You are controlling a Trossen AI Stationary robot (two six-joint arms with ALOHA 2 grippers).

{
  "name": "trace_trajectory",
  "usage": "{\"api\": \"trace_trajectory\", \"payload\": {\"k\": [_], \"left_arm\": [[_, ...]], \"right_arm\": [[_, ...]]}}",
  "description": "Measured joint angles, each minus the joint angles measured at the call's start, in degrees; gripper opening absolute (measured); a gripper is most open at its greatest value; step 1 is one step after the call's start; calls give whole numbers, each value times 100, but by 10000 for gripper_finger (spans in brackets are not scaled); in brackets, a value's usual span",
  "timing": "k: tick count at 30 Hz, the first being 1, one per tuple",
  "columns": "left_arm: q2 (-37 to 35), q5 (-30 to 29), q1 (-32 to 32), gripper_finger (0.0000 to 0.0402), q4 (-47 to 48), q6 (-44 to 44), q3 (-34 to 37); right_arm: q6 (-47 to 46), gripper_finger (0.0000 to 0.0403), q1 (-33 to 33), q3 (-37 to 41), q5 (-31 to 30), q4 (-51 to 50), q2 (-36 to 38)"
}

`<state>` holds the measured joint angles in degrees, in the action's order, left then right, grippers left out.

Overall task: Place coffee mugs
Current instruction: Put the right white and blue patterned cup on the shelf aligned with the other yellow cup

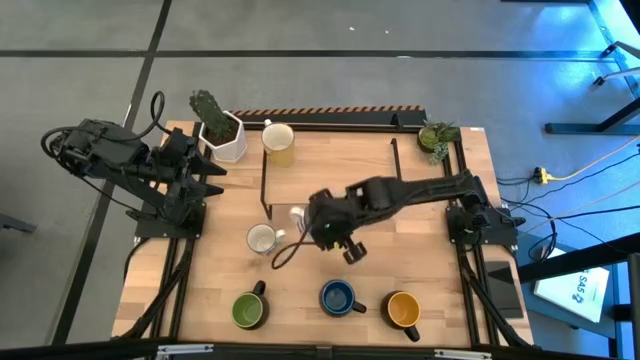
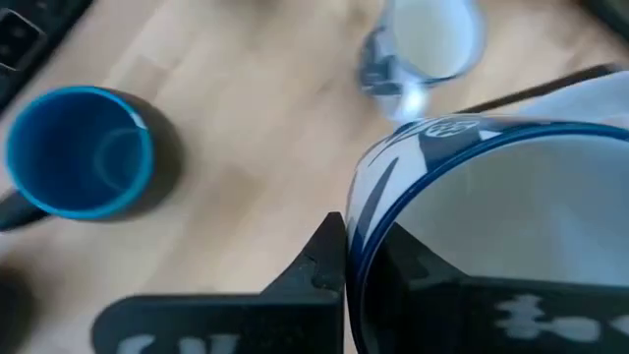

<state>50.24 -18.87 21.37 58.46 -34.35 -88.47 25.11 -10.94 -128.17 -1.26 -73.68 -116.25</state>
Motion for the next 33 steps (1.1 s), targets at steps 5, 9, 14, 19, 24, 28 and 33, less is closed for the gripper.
{"api": "trace_trajectory", "payload": {"k": [5,9,14,19,24,28,33], "left_arm": [[0,0,0,263,0,-2,0],[-2,0,-1,263,-1,-4,0],[-1,-9,0,263,-1,-5,0],[0,-12,1,263,0,-7,0],[-2,-151,-1,263,-2,-3,0],[-2,-162,1,263,-2,-2,0],[-2,-164,1,263,-2,-2,0]], "right_arm": [[540,4,542,-382,-83,88,-90],[761,4,959,-405,-111,386,-157],[843,4,1250,-416,-67,288,-146],[1004,4,1244,-416,193,-101,-148],[1013,4,1201,-415,271,-374,-292],[1011,4,1211,-412,167,-444,-385],[1011,5,1211,-412,144,-452,-425]]}}
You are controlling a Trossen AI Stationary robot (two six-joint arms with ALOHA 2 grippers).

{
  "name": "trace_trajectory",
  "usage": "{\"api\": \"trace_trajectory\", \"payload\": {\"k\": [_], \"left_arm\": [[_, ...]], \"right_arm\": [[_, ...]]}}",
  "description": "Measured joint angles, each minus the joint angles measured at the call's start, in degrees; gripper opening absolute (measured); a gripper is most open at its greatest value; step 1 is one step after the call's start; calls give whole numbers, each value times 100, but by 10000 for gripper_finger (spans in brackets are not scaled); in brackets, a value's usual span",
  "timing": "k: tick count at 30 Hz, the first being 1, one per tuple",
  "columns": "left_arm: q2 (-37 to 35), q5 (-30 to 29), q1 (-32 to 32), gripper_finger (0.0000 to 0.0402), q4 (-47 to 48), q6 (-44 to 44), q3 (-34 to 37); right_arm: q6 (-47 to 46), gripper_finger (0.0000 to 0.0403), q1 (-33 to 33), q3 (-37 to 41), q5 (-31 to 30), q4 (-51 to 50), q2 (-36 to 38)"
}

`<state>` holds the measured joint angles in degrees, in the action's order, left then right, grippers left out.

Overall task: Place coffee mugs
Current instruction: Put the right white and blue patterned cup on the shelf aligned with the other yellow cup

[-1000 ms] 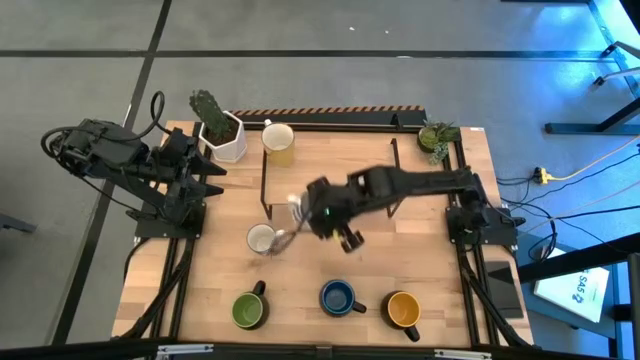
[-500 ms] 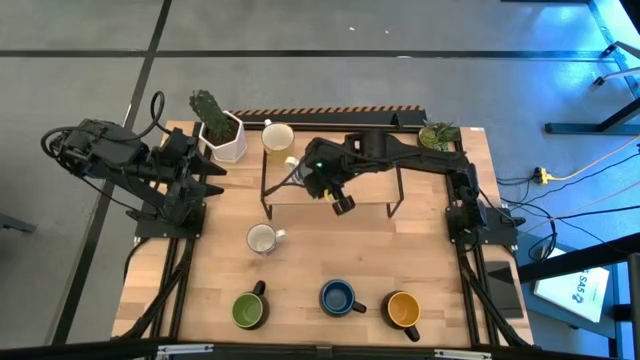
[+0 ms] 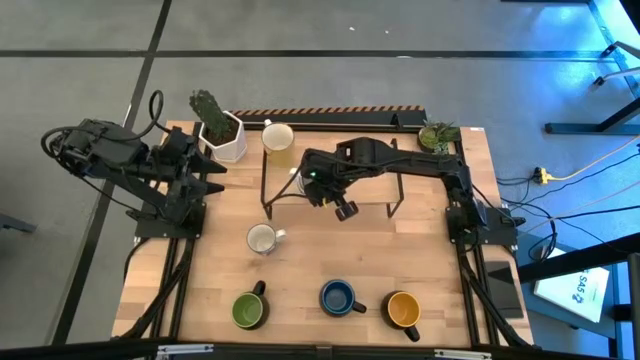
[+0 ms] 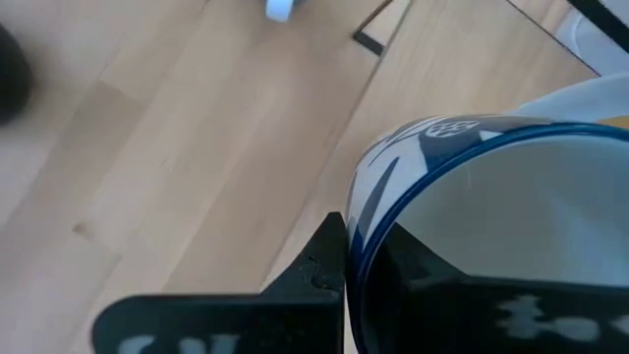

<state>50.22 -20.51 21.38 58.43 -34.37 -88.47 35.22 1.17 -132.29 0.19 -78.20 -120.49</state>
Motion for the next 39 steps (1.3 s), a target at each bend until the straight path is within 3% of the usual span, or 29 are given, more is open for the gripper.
{"api": "trace_trajectory", "payload": {"k": [30,33,39], "left_arm": [[0,-2,1,263,0,4,0],[0,-2,-1,263,0,4,0],[2,-2,0,263,-2,2,0]], "right_arm": [[131,20,-2,-2,-63,55,-53],[186,37,-2,-2,-63,75,-63],[238,113,-2,-7,-271,208,-63]]}}
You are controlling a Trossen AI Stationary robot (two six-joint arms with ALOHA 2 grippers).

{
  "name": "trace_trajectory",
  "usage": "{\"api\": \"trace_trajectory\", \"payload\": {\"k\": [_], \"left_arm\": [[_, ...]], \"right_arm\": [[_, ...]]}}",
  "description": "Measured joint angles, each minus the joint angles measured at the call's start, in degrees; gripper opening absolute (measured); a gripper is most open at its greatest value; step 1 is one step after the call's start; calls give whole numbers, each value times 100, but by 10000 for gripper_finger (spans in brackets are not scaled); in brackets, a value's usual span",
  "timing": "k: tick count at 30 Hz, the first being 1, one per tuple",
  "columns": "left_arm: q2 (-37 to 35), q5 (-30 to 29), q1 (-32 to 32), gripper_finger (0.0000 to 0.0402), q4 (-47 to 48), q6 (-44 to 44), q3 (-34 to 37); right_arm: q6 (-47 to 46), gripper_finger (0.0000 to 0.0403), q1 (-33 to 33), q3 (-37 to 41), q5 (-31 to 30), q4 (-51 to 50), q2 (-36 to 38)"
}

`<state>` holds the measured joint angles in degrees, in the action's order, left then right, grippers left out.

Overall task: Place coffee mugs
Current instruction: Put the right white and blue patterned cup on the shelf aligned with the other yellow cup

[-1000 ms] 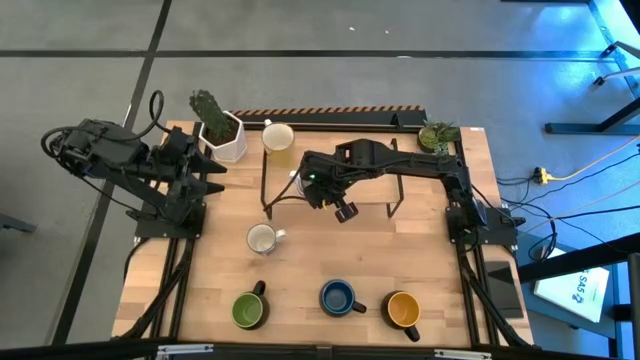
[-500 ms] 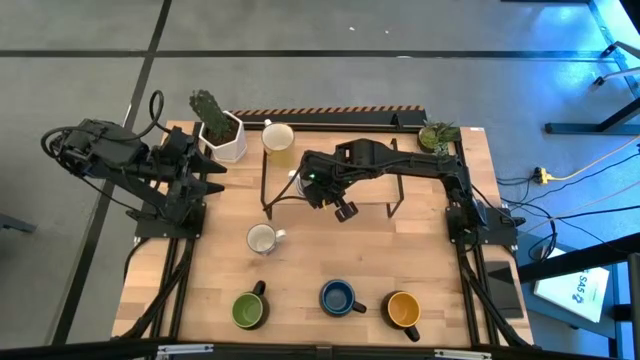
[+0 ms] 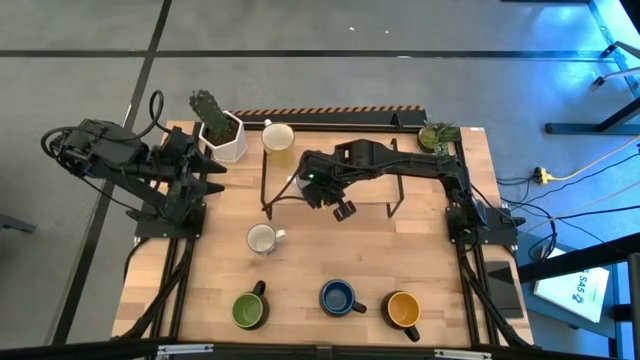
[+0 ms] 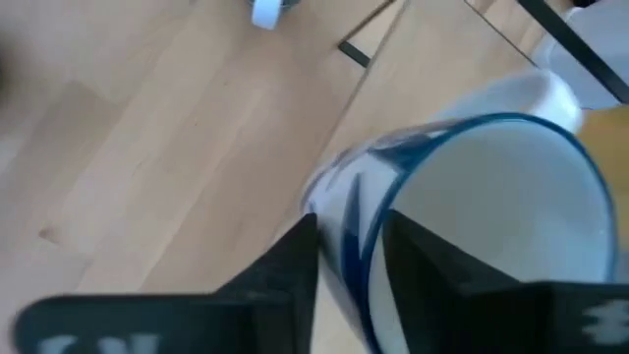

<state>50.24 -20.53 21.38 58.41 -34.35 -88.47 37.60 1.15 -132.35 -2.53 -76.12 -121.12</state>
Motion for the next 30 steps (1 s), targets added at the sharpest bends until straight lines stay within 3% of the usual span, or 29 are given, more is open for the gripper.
{"api": "trace_trajectory", "payload": {"k": [5,22,27,30], "left_arm": [[-2,0,1,263,0,0,0],[0,0,1,263,-7,-2,0],[-1,0,0,263,-13,-2,-2],[0,-2,-1,263,-11,-4,0]], "right_arm": [[21,139,0,0,-237,31,0],[131,138,7,-264,-399,763,278],[-859,130,-113,-267,-1124,236,502],[-1512,94,-201,-261,-1517,-307,504]]}}
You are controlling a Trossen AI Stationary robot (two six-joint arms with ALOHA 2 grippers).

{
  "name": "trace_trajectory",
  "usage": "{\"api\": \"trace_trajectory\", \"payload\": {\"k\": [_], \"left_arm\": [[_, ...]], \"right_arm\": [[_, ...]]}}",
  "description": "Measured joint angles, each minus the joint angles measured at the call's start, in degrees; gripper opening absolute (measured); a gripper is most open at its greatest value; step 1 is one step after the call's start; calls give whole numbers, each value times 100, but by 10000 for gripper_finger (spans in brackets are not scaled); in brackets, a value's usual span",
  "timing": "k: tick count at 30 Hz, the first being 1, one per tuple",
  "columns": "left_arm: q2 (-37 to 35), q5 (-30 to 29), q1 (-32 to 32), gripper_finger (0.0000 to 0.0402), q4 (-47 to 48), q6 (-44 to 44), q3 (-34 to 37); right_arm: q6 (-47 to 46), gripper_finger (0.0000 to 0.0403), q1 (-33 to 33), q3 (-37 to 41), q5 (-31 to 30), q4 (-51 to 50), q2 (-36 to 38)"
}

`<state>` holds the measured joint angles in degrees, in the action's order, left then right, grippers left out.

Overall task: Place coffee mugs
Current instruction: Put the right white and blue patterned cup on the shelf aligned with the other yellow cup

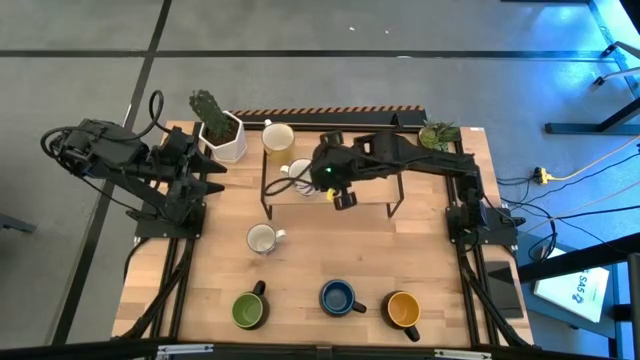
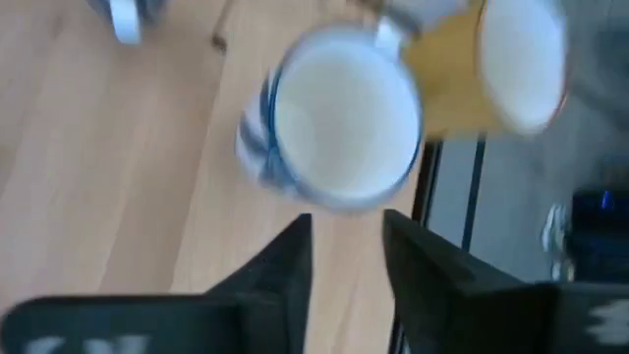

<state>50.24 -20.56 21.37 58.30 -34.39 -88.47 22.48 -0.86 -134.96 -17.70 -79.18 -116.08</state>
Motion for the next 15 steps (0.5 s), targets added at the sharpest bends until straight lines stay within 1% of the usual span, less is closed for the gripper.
{"api": "trace_trajectory", "payload": {"k": [2,4,5,7,10,13,15], "left_arm": [[-2,-2,0,263,-2,2,0],[0,0,1,263,0,2,0],[-1,-1,2,263,0,2,0],[0,0,1,263,0,2,-1],[-2,0,2,263,0,2,0],[0,0,2,263,0,2,0],[-2,0,2,263,0,2,0]], "right_arm": [[-258,59,-44,88,-71,-41,-67],[-305,22,-40,291,-36,-21,-116],[-306,12,-40,425,-10,79,-119],[-350,9,-29,671,70,448,-117],[-372,15,12,838,172,636,-119],[-260,4,42,1004,323,1208,-108],[-155,3,67,1026,342,1387,-119]]}}
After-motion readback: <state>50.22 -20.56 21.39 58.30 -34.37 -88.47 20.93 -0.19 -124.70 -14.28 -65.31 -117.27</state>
